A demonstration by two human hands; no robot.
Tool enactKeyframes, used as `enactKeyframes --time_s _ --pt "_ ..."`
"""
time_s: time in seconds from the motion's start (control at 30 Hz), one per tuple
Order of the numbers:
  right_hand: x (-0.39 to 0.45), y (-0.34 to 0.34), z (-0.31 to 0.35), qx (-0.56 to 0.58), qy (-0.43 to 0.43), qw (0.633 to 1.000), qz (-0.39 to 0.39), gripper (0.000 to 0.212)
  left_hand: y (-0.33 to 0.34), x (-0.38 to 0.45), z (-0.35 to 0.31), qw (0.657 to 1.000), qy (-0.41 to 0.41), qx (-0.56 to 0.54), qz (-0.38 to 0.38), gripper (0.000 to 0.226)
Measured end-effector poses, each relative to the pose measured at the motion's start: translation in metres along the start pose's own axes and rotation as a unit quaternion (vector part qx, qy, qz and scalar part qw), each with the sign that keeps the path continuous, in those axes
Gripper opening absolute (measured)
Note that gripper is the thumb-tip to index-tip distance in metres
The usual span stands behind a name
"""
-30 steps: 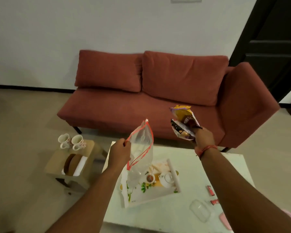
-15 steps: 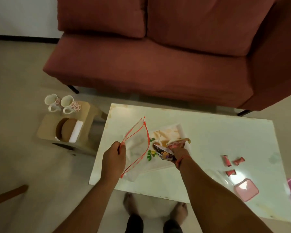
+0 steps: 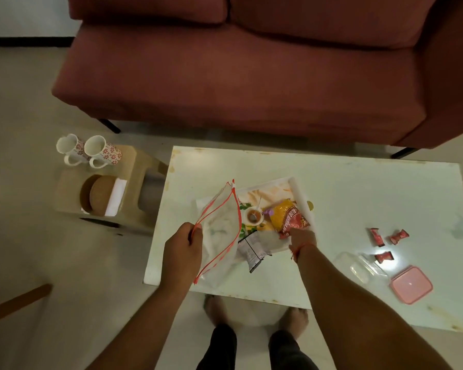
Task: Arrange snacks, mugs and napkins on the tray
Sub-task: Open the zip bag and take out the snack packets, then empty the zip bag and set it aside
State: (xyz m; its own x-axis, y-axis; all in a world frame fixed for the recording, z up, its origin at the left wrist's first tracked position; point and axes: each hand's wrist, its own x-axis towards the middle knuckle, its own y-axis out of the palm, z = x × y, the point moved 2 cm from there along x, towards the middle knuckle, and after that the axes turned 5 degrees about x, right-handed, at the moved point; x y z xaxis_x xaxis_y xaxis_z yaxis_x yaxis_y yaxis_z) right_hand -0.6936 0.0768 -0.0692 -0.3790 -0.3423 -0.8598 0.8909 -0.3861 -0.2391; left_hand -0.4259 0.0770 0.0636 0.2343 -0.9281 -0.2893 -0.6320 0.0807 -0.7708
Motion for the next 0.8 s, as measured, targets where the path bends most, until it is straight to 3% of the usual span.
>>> enactKeyframes --time_s 0.07,0.1,0.23,0.33,0.4,0.47,0.53,0.63,0.73,0.8 --pt "-0.009 -0.009 0.001 -0.072 -0.104 0.991 -0.042 0.029 -0.002 -0.003 -0.013 1.0 0.013 -0.012 0.011 0.032" --pt "-0.02 -0.011 0.006 -0.09 -0.175 0.98 -0.022 0.037 -0.003 -0.004 -0.02 0.999 0.019 -0.021 0.023 0.034" --pt "-0.081 -0.025 0.037 -0.15 -0.384 0.894 0.173 0.073 -0.012 -0.006 -0.056 0.993 0.035 -0.025 0.105 0.037" --pt "-0.126 -0.045 0.073 -0.196 -0.39 0.851 0.291 0.094 -0.03 -0.009 -0.097 0.977 0.062 -0.041 0.199 0.033" --pt "-0.152 -0.065 0.101 -0.223 -0.384 0.835 0.325 0.081 -0.047 -0.015 -0.131 0.959 0.068 -0.068 0.266 0.031" --pt "-0.176 -0.087 0.126 -0.213 -0.385 0.836 0.328 0.044 -0.068 -0.019 -0.164 0.943 0.061 -0.142 0.296 0.033" --pt "-0.194 -0.107 0.148 -0.129 -0.395 0.859 0.301 0.017 -0.091 -0.02 -0.189 0.912 0.03 -0.287 0.292 0.033" --pt "-0.218 -0.134 0.174 0.052 -0.369 0.885 0.281 0.011 -0.117 -0.027 -0.205 0.841 -0.036 -0.48 0.249 0.058" --pt "-0.234 -0.15 0.193 0.131 -0.336 0.897 0.255 0.009 -0.109 -0.05 -0.204 0.852 -0.052 -0.451 0.26 0.075" --pt "-0.244 -0.158 0.202 0.146 -0.327 0.911 0.203 0.003 -0.094 -0.071 -0.21 0.863 -0.029 -0.417 0.283 0.062"
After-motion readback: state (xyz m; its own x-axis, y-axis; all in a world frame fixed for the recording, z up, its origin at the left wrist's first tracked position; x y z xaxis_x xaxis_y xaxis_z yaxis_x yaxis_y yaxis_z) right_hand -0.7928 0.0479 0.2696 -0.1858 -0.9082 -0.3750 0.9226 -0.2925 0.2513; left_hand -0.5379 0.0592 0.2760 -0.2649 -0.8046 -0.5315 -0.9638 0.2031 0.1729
